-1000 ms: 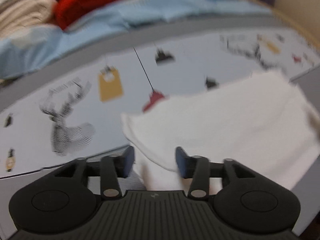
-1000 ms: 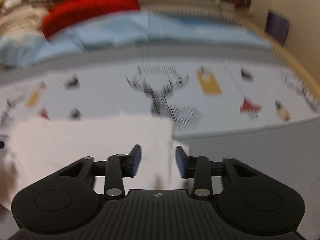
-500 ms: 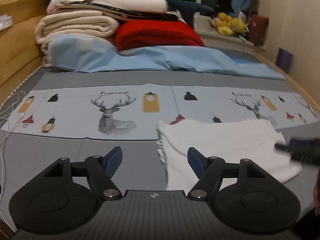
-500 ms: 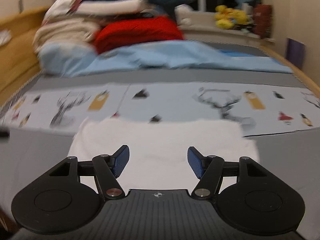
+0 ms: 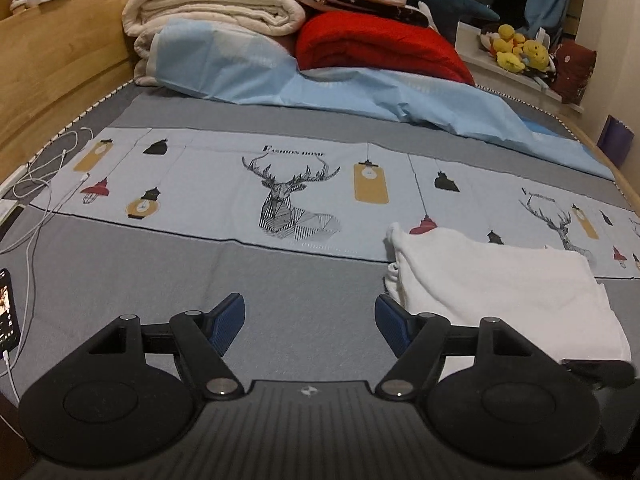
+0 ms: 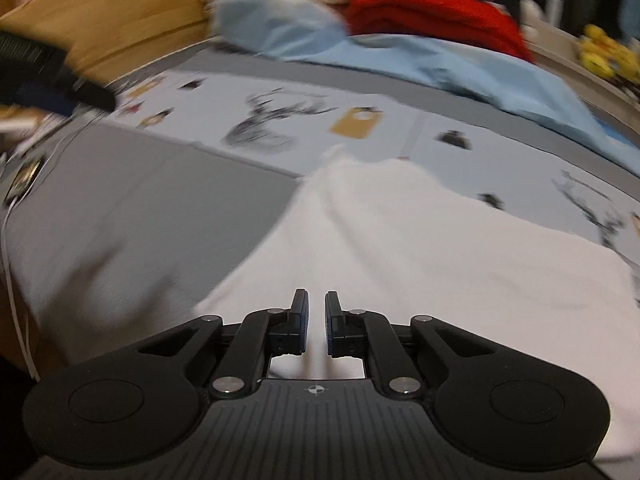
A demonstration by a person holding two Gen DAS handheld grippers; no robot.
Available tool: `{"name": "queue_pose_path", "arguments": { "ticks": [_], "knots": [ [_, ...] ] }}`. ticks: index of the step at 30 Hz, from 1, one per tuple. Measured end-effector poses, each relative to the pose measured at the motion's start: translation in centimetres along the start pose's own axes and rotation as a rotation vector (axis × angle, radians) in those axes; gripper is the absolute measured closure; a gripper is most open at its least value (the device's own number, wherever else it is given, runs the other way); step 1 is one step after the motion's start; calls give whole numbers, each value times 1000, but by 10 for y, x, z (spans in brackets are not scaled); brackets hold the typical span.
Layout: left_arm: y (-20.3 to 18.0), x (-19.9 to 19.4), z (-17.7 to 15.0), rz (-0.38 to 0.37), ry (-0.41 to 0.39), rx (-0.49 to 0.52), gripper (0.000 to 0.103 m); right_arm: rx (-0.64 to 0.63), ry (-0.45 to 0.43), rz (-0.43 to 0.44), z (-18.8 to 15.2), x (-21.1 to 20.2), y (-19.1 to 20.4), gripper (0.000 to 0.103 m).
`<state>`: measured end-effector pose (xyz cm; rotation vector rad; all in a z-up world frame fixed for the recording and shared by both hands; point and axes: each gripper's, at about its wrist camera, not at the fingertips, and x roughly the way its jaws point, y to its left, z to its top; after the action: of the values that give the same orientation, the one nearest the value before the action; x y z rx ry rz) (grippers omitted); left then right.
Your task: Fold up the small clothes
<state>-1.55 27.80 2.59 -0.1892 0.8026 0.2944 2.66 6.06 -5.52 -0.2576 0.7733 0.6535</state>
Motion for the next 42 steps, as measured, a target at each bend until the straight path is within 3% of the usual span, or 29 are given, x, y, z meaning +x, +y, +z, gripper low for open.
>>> {"name": "queue_pose_path", "arguments": {
  "ticks": [3, 6, 8, 10, 18, 19, 21, 23, 25, 29, 32, 35, 42],
  "knots": [
    [4, 1, -2, -1, 5, 9, 26, -66, 9, 43, -2, 13, 22, 93],
    [7, 3, -3, -2, 17, 7, 26, -126, 24, 82, -5, 25, 40, 83],
    [9, 4, -3, 0, 18, 7, 26, -172, 34, 91, -9, 33, 52, 64],
    [11, 5, -3, 0, 22, 8, 26, -222, 41, 100, -13, 39, 63, 57],
    [7, 11, 1, -9, 36, 25, 26, -310, 59, 63, -22, 63, 79, 57],
    [6, 12, 1, -13, 39, 28, 26, -321, 61, 62, -21, 64, 81, 58],
    [3, 15, 2, -17, 46, 32, 26, -327, 66, 64, -19, 64, 81, 71],
    [0, 19, 4, -21, 57, 34, 26, -310, 75, 78, -15, 62, 78, 89],
    [-3, 25, 6, -38, 74, 32, 26, -257, 69, 100, -7, 56, 71, 92],
    [-12, 41, 9, -127, 141, -7, 22, -158, 10, 126, 8, 32, 56, 93],
    [-20, 61, 8, -251, 229, -69, 15, -111, -43, 136, 17, 9, 41, 93],
    [-29, 87, 2, -370, 317, -162, 15, -68, -82, 149, 22, -13, 24, 94],
    [-64, 150, -2, -509, 514, -242, 14, -18, -124, 185, 14, -46, -6, 94]
  ]
}}
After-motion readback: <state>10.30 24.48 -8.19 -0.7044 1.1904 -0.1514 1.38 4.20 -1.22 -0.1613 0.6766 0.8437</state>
